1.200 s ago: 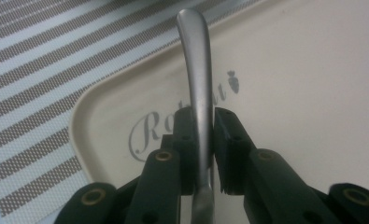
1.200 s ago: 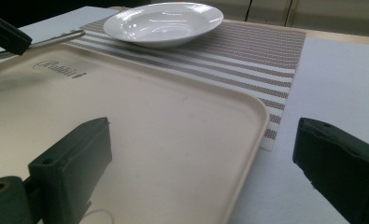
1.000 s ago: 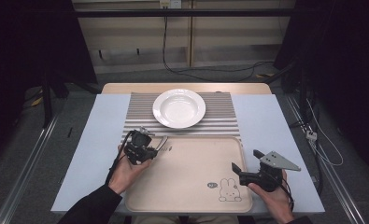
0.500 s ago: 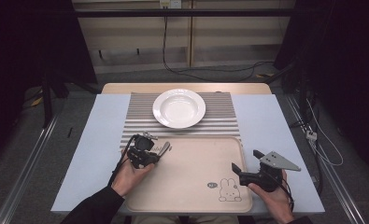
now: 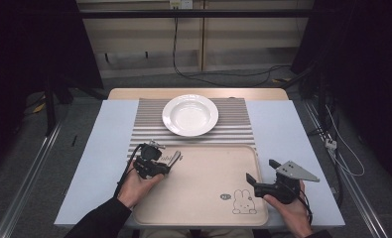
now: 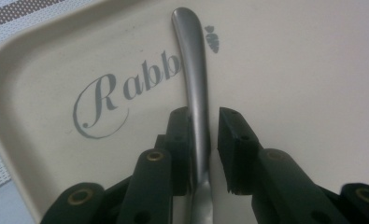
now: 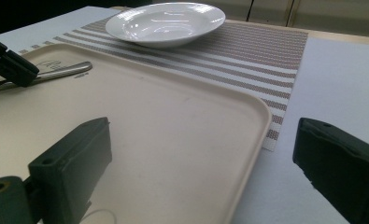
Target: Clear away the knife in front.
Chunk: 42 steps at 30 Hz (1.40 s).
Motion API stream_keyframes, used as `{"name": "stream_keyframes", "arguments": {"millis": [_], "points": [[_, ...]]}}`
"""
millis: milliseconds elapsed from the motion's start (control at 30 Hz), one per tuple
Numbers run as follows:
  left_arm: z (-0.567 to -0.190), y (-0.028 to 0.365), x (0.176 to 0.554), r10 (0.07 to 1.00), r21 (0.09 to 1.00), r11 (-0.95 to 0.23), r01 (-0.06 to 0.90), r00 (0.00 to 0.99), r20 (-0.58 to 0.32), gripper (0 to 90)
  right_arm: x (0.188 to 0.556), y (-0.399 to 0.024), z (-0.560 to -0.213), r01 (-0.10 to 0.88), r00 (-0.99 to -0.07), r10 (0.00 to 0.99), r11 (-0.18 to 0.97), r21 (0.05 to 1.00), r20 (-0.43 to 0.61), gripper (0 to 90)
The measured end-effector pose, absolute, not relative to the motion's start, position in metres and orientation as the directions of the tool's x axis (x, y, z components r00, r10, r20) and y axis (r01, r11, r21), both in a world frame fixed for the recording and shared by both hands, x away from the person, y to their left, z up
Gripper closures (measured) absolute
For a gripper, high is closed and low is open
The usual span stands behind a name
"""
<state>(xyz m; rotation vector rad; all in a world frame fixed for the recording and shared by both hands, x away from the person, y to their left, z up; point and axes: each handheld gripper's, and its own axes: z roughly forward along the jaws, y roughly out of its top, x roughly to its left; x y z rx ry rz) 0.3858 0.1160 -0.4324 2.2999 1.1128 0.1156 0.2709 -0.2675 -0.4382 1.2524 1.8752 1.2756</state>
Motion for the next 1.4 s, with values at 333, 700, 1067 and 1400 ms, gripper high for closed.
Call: {"name": "stream_keyframes", "arguments": {"millis": [333,700,1067,1400], "points": [[-0.433,0.11,0.383,0.754,0.517,-0.479,0.71,0.634,-0.172,79.5,0.271,-0.267,-0.438,0.39,-0.423,0.904,0.122,0.913,0.06,4.5],[-0.427,0.112,0.383,0.724,0.576,-0.504,0.643,0.678,-0.124,57.7,0.271,-0.268,-0.438,0.39,-0.423,0.904,0.123,0.913,0.059,4.4],[-0.427,0.092,0.385,0.639,0.645,-0.54,0.541,0.762,-0.104,33.2,0.271,-0.268,-0.438,0.389,-0.423,0.904,0.12,0.914,0.061,4.4],[-0.441,0.076,0.383,0.584,0.614,-0.622,0.486,0.81,-0.05,87.4,0.271,-0.268,-0.438,0.387,-0.424,0.904,0.12,0.914,0.061,4.4]]}}
